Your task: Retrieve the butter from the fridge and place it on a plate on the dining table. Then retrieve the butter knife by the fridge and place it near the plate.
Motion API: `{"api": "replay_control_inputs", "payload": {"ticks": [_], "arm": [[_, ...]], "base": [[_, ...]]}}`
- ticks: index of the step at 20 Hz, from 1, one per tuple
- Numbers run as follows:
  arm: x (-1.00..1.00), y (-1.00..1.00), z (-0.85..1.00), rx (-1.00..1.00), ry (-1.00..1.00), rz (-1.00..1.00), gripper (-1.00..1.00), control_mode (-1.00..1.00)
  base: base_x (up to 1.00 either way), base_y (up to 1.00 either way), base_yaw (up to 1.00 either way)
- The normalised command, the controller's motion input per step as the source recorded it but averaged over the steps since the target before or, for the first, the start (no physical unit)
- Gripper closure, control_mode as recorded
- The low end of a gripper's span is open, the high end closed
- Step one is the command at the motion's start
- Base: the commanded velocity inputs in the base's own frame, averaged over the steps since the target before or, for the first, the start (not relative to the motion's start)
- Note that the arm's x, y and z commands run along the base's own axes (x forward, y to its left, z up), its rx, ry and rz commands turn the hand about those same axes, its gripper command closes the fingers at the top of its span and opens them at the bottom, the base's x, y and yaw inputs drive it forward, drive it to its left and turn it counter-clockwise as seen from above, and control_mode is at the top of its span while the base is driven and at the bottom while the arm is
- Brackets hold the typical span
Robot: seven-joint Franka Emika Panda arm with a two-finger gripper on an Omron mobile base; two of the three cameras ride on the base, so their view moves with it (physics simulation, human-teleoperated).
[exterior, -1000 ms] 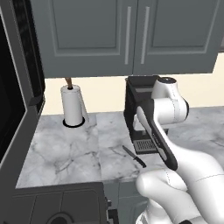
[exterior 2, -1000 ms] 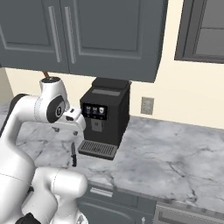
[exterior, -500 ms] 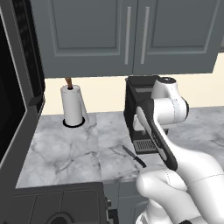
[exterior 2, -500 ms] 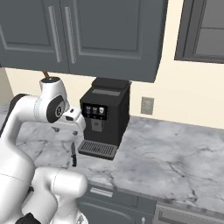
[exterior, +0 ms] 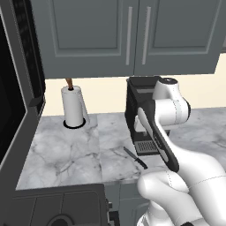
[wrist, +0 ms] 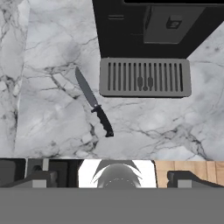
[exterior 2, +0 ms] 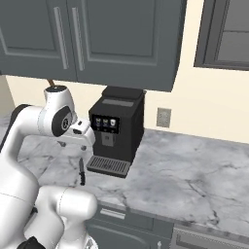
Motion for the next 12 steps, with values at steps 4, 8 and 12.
{"api": "replay_control_inputs", "payload": {"ticks": [4, 8, 12], "arm": [[0.00, 0.00, -0.21, 0.02, 0.00, 0.00, -1.00, -1.00], [0.03, 0.03, -0.51, 0.09, 0.00, 0.05, -1.00, -1.00], [0.02, 0.01, -0.21, 0.02, 0.00, 0.05, -1.00, -1.00]], "base": [[0.00, 0.00, 0.00], [0.00, 0.00, 0.00], [0.00, 0.00, 0.00]]}}
